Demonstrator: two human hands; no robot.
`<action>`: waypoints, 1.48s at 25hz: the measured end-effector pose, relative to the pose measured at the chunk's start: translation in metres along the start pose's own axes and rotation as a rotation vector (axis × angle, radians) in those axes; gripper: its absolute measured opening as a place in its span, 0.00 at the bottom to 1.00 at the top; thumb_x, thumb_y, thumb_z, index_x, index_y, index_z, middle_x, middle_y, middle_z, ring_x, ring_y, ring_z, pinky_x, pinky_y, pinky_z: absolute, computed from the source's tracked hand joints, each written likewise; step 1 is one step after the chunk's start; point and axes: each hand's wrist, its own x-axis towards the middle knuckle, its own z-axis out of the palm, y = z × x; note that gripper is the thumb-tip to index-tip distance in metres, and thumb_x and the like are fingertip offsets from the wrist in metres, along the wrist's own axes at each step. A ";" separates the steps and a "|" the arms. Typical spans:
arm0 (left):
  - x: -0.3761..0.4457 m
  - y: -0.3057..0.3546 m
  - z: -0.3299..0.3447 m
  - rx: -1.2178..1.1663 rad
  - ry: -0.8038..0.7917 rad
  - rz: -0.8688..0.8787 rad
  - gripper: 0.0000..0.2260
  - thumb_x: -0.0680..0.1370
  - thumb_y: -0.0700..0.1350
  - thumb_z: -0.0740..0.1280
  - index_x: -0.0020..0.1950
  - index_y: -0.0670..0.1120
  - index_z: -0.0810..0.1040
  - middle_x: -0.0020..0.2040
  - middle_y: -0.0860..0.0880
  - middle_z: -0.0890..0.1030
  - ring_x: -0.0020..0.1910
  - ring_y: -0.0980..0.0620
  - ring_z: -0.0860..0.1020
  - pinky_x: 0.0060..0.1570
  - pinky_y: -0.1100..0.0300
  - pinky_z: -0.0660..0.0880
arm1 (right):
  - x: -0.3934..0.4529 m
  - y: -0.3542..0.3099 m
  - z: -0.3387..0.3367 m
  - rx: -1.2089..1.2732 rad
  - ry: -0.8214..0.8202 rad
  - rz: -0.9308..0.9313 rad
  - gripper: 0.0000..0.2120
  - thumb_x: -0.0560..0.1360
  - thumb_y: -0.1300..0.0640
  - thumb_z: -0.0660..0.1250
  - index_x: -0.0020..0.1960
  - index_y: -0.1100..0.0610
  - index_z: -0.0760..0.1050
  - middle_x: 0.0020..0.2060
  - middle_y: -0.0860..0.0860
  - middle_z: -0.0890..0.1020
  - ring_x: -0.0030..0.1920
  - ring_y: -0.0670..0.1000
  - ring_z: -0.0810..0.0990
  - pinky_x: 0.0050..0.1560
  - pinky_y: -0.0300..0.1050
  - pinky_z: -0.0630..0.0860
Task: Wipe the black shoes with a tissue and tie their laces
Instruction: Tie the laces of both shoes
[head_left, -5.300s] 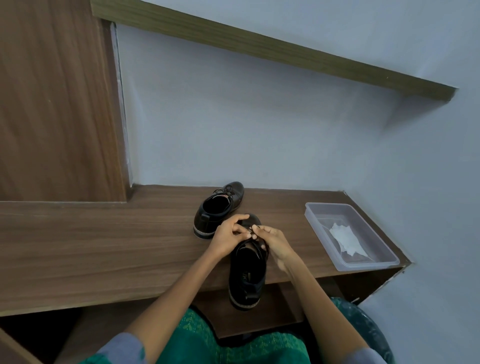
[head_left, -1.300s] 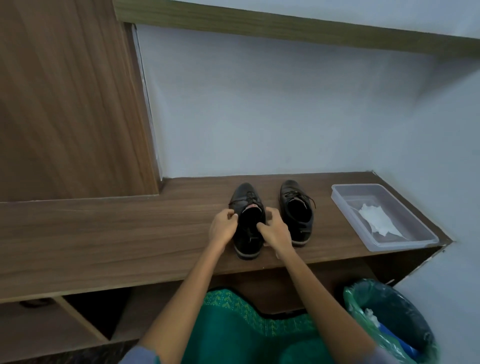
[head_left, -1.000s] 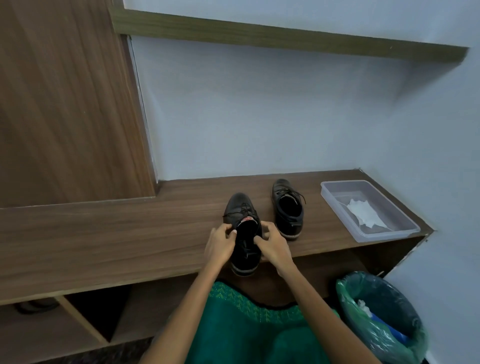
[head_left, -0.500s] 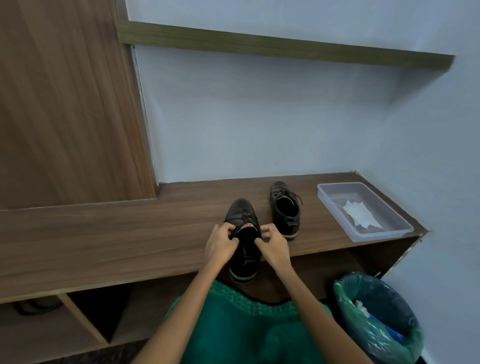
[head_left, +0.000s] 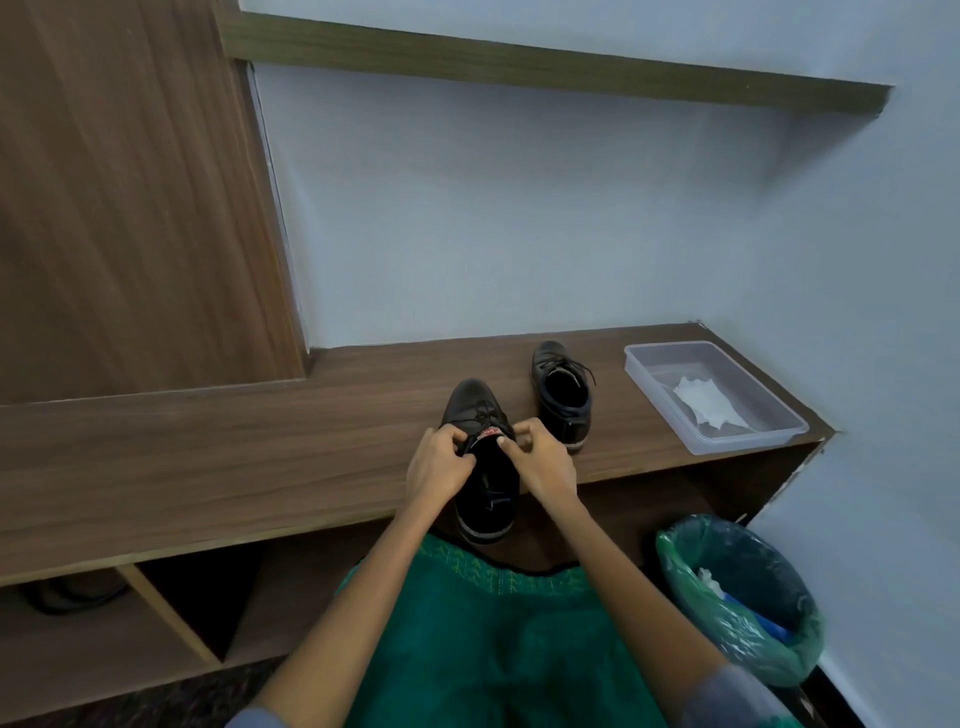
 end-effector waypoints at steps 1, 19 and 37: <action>0.001 0.001 -0.001 0.008 -0.006 0.000 0.15 0.74 0.44 0.67 0.60 0.47 0.74 0.59 0.47 0.75 0.55 0.49 0.76 0.50 0.57 0.73 | 0.002 -0.002 0.000 -0.028 -0.002 -0.010 0.12 0.76 0.49 0.64 0.57 0.54 0.72 0.48 0.50 0.79 0.50 0.51 0.78 0.43 0.43 0.70; -0.021 -0.002 -0.004 -0.100 0.074 -0.019 0.14 0.74 0.42 0.68 0.60 0.46 0.78 0.59 0.47 0.80 0.57 0.48 0.78 0.55 0.56 0.74 | -0.010 -0.007 0.004 0.099 0.116 0.101 0.11 0.76 0.60 0.65 0.56 0.59 0.78 0.53 0.57 0.82 0.55 0.56 0.79 0.57 0.49 0.76; -0.022 -0.003 -0.001 -0.094 0.071 -0.038 0.17 0.74 0.42 0.69 0.62 0.48 0.77 0.60 0.48 0.80 0.57 0.48 0.78 0.52 0.56 0.76 | -0.010 -0.009 -0.006 0.453 0.310 0.362 0.14 0.80 0.62 0.54 0.64 0.59 0.67 0.59 0.59 0.75 0.53 0.59 0.77 0.52 0.54 0.77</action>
